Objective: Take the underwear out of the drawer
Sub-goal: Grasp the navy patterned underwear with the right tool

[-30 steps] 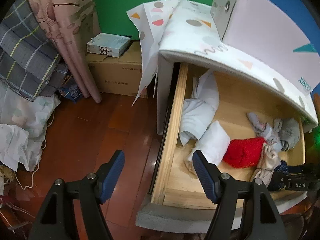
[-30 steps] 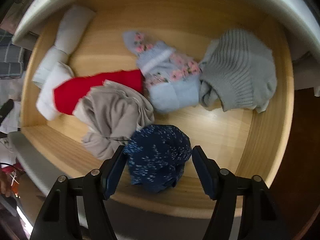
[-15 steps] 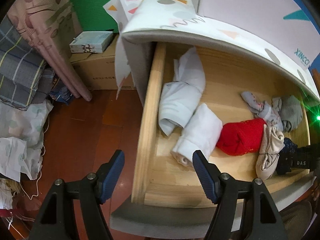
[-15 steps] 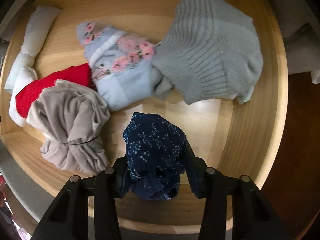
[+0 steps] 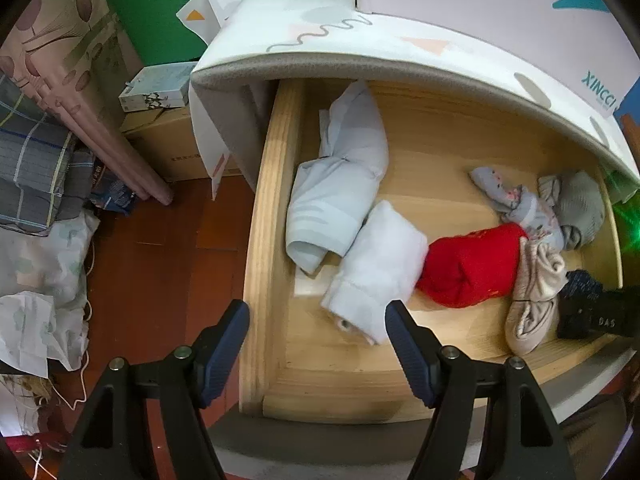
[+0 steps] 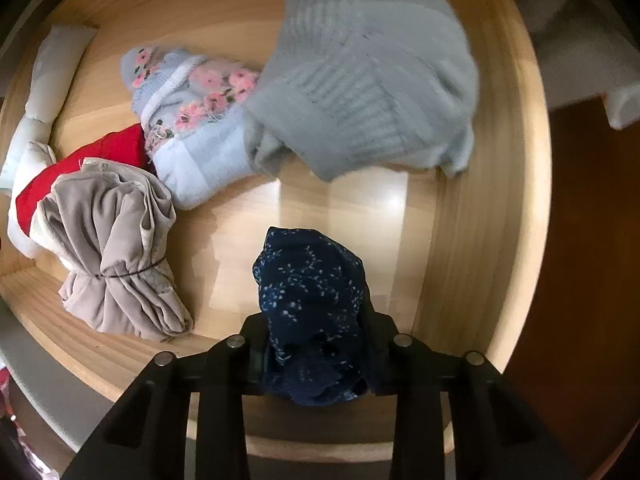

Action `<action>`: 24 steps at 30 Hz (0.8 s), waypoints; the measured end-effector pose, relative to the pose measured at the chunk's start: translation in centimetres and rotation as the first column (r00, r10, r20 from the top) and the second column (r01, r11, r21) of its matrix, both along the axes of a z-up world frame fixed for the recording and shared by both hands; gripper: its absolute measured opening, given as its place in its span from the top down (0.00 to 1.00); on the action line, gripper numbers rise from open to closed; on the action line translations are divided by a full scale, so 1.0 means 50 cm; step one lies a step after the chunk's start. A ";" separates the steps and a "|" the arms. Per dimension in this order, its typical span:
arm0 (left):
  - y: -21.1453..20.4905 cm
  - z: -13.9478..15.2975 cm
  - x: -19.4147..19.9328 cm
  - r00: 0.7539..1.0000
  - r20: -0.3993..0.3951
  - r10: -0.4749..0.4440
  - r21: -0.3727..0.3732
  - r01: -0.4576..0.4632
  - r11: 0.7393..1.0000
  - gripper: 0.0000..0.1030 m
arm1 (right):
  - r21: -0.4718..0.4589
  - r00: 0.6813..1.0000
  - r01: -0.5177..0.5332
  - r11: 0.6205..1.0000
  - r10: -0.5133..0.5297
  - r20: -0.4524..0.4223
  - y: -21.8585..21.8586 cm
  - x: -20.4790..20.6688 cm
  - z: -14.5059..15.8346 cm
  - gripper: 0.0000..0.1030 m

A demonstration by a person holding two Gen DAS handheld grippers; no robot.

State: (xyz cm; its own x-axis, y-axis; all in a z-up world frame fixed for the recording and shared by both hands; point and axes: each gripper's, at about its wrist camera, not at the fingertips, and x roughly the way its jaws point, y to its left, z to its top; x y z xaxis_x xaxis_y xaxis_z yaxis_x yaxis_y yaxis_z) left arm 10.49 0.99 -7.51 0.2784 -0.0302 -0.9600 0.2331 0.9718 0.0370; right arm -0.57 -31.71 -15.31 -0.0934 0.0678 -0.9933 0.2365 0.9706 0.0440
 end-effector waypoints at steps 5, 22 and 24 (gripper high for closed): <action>-0.014 0.010 0.001 1.000 0.003 -0.022 0.002 0.022 1.000 0.30 | 0.010 0.999 0.034 0.999 -0.035 0.022 -0.012 -0.051 0.011 0.73; -0.073 -0.069 0.060 0.987 -0.157 -0.032 0.026 0.037 0.999 0.30 | 0.023 0.995 0.038 0.999 -0.039 0.086 -0.002 -0.145 0.022 0.73; -0.082 -0.079 0.070 0.985 -0.169 -0.038 0.031 0.044 0.999 0.30 | 0.021 0.996 0.036 0.999 -0.037 0.086 0.007 -0.148 0.037 0.73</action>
State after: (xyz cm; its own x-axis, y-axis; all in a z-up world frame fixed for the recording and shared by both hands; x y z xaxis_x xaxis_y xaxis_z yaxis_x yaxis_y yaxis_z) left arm 13.98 -3.10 -11.47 0.1117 -0.0047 -0.9937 0.2782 0.9602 0.0268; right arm -7.97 -31.36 -13.45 -0.0040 0.0886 -0.9961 0.2663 0.9602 0.0843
